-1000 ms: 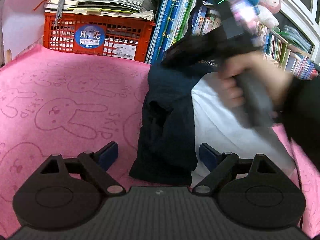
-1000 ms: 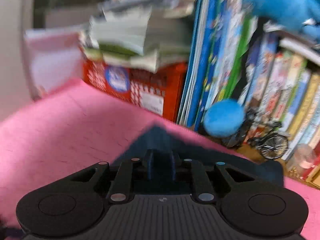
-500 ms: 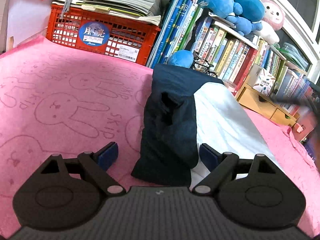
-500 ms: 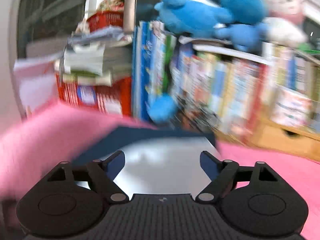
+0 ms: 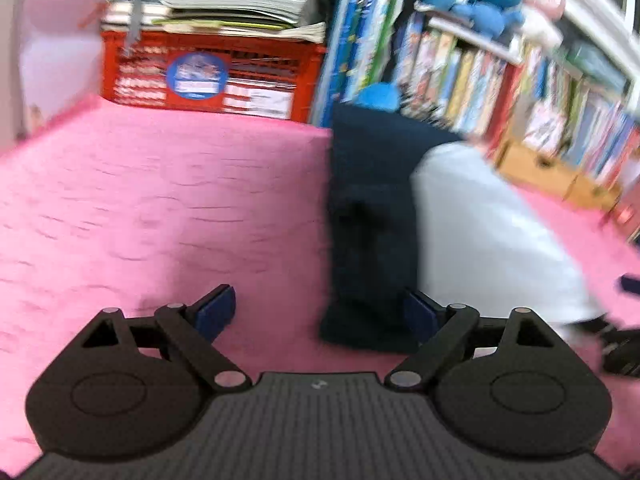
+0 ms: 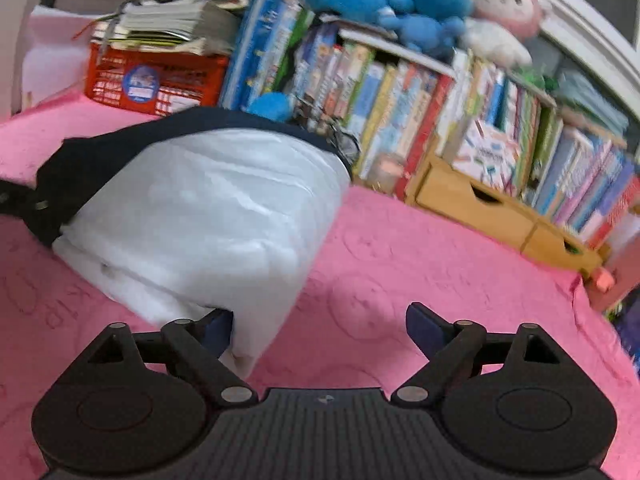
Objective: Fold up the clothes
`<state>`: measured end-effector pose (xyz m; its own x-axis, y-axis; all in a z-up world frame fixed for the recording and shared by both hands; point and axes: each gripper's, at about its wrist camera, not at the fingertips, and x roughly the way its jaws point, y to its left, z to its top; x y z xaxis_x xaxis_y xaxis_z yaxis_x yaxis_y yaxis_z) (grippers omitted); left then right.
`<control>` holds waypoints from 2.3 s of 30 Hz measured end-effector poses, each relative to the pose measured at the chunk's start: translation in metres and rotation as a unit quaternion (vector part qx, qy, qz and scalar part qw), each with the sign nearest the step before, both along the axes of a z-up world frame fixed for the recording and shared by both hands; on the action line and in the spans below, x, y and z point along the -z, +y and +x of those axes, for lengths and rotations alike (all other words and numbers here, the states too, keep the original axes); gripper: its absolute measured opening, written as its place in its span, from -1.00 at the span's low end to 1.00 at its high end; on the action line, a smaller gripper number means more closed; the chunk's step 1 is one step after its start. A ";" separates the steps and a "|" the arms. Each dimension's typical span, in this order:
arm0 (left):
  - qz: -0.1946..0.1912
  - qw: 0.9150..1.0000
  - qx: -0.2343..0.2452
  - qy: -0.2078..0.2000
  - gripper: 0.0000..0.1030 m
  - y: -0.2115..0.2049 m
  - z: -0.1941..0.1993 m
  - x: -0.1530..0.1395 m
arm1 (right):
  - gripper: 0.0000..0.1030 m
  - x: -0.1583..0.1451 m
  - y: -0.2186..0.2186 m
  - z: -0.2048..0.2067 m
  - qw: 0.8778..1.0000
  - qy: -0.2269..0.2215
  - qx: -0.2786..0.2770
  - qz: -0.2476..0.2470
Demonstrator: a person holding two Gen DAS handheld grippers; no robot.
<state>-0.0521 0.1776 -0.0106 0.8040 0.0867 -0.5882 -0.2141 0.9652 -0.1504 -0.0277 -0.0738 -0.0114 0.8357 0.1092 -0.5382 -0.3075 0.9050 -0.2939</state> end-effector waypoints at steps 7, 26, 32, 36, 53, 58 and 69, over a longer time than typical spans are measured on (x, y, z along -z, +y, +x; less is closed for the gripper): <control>0.048 0.998 -0.012 0.036 0.85 0.000 -0.020 -0.013 | 0.73 0.005 -0.040 0.008 0.990 0.071 -0.001 0.121; 0.035 0.999 0.012 -0.031 0.96 -0.049 -0.006 -0.049 | -0.81 -0.008 -0.017 0.003 0.997 -0.014 0.016 0.068; -0.006 0.996 0.065 -0.056 0.97 -0.062 -0.031 -0.064 | -0.81 -0.026 -0.054 -0.052 0.999 -0.043 0.003 0.033; -0.001 0.995 0.054 -0.083 0.96 -0.070 -0.039 -0.076 | -0.63 -0.014 -0.071 -0.084 0.998 -0.012 -0.061 -0.003; 0.028 0.996 0.023 -0.081 0.99 -0.059 -0.031 -0.088 | -0.43 0.000 0.020 -0.014 0.957 0.106 -0.145 0.229; 0.020 0.996 0.069 -0.057 1.00 -0.081 -0.010 -0.067 | -0.41 -0.019 -0.021 -0.015 0.895 0.164 -0.214 0.355; 0.000 0.996 0.086 -0.006 1.00 -0.078 -0.002 -0.003 | -0.32 -0.055 -0.056 0.088 0.945 0.100 -0.025 0.311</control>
